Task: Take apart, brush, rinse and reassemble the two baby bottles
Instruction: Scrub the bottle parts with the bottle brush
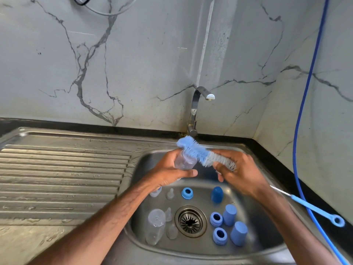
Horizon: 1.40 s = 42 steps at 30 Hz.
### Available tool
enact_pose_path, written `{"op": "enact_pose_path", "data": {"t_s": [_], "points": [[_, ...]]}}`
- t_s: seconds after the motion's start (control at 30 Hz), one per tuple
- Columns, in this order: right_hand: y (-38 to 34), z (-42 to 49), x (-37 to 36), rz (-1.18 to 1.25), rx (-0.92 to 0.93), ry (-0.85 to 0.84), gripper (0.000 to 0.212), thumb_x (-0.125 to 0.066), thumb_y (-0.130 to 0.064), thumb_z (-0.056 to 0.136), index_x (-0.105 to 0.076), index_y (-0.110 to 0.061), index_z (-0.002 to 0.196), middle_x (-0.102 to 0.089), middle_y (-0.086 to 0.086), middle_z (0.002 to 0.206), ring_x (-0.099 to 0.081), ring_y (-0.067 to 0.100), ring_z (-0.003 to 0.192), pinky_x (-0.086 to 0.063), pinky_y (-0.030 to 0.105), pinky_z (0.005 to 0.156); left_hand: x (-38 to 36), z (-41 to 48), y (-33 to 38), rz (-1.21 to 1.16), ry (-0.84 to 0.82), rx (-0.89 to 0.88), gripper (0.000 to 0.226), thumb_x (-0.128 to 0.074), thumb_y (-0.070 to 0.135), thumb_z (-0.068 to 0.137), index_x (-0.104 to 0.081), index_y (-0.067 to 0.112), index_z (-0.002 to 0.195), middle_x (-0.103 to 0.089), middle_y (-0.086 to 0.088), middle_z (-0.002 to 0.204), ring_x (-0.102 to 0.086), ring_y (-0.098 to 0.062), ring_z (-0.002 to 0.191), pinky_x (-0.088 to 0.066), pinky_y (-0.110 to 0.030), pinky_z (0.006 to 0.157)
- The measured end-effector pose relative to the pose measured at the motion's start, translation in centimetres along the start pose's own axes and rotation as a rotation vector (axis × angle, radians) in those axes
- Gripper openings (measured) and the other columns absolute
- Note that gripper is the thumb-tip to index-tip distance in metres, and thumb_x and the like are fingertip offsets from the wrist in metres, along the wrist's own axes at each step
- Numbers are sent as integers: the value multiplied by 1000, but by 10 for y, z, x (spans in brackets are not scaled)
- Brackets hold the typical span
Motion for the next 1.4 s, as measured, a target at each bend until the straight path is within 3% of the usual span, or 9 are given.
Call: {"op": "enact_pose_path", "data": {"t_s": [0.1,0.2,0.33,0.47,0.8,1.03,1.1,1.23,1.4], "points": [[-7,-4,-5,108,133,-177,31,-70,-21,99,-71,-28,129,-70,-28,70,-70,3,60,-49,17,62,1,0,-4,-68,-7,4,61,-90,11,74,-64,19,129,-73,6,121,-66,-7,115,-55,-21,91],[-1,4,-5,57,0,-23,30,-69,-21,99,-71,-33,126,-70,-26,68,-69,2,58,-50,23,63,2,1,-2,-35,3,4,61,-91,19,75,-62,21,130,-71,7,125,-64,-7,118,-53,-26,98],[-3,-4,-4,167,117,-174,27,-68,-20,100,-71,-30,126,-73,-21,72,-69,4,59,-47,13,58,-1,1,-3,-34,0,12,57,-90,18,76,-62,23,125,-72,8,119,-66,-6,114,-54,-26,100],[7,4,-4,67,-31,12,28,-68,-20,99,-70,-35,123,-72,-14,66,-68,3,59,-48,19,64,0,3,-1,-57,56,19,72,-91,22,75,-53,24,136,-68,5,127,-65,-12,117,-54,-38,102],[6,1,-14,200,60,-40,27,-68,-20,100,-71,-28,126,-72,-9,67,-66,6,56,-50,21,59,1,7,-8,-164,20,11,60,-90,22,77,-59,21,128,-72,-2,120,-67,-20,115,-54,-46,103],[7,2,-17,232,35,-18,24,-67,-22,100,-71,-33,121,-73,-3,68,-66,6,56,-48,20,56,-1,4,-6,-175,3,17,20,-85,33,81,-73,37,96,-74,-2,92,-67,-18,83,-55,-22,68],[1,-3,-21,329,89,-155,28,-67,-19,100,-70,-33,125,-75,-1,75,-67,9,59,-47,16,53,1,4,-7,-123,40,15,19,-82,28,86,-74,38,101,-76,11,97,-70,-2,89,-54,-13,68],[2,4,-21,303,0,-95,27,-70,-19,99,-71,-30,124,-75,-5,74,-69,10,61,-47,19,58,0,6,-6,-92,38,48,30,-80,18,87,-67,27,112,-74,6,107,-68,-8,101,-53,-24,88],[8,5,-18,201,-41,-19,24,-70,-26,98,-72,-31,121,-74,-7,68,-70,8,61,-53,29,64,1,3,-6,-74,53,32,24,-79,30,89,-66,28,109,-73,29,90,-66,14,90,-50,-4,74]]}}
Point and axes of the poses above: each hand's wrist, its own z-axis towards the middle knuckle, its own x-axis out of the back of the hand, y = z × x, the point moved 1 cm from there along z, towards the middle knuckle
